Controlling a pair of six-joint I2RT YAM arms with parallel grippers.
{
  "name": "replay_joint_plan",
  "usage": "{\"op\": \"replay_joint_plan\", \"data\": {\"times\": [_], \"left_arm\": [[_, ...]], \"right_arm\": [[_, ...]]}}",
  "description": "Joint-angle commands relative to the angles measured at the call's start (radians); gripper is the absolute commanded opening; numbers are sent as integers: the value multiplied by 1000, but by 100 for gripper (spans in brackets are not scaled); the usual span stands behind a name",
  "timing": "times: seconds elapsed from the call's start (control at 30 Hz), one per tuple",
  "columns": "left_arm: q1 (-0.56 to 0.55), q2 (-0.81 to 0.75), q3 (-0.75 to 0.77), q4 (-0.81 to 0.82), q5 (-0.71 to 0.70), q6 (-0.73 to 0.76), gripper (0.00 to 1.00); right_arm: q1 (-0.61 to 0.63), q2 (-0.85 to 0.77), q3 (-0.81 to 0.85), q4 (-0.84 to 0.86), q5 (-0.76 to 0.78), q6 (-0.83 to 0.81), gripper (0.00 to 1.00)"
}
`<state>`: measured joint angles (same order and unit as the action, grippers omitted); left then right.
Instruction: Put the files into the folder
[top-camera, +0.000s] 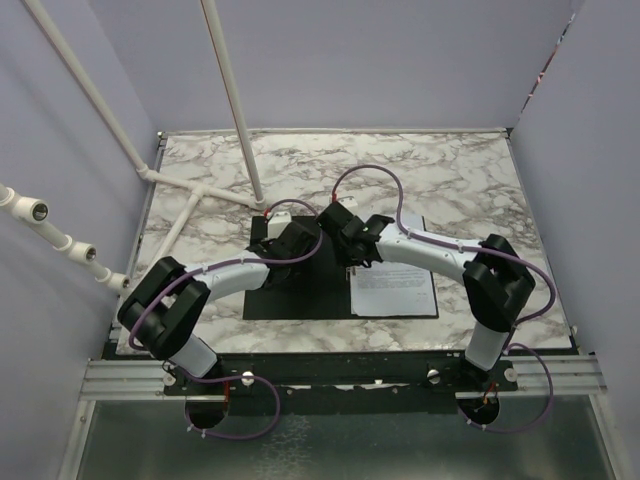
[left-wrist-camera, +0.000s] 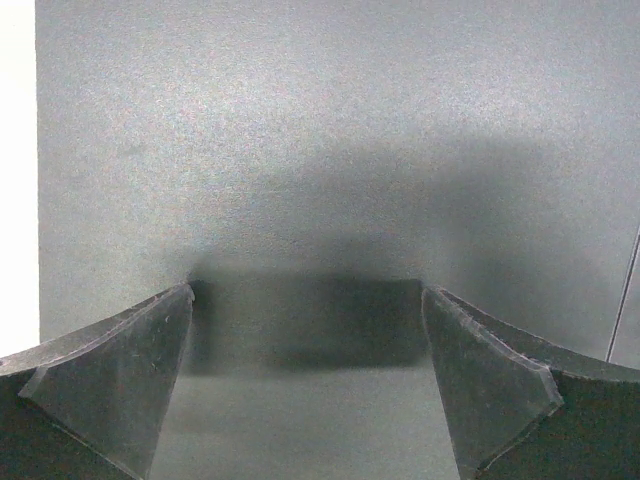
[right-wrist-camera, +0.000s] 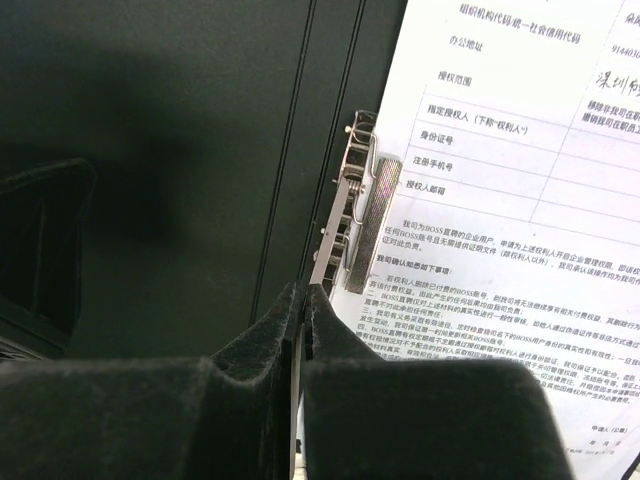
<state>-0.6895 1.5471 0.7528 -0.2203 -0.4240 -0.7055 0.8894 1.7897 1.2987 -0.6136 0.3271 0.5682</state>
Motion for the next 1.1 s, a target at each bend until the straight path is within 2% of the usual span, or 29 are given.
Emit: {"op": "replay_joint_plan", "data": {"times": [0.0, 0.6, 1.07], "left_arm": [[0, 104, -87, -56, 140, -57, 99], [0, 149, -142, -4, 206, -90, 98], [1, 148, -166, 15, 206, -106, 98]], "right_arm": [[11, 28, -54, -30, 28, 14, 1], [13, 23, -198, -15, 69, 47, 0], [13, 26, -224, -58, 126, 58, 0]]}}
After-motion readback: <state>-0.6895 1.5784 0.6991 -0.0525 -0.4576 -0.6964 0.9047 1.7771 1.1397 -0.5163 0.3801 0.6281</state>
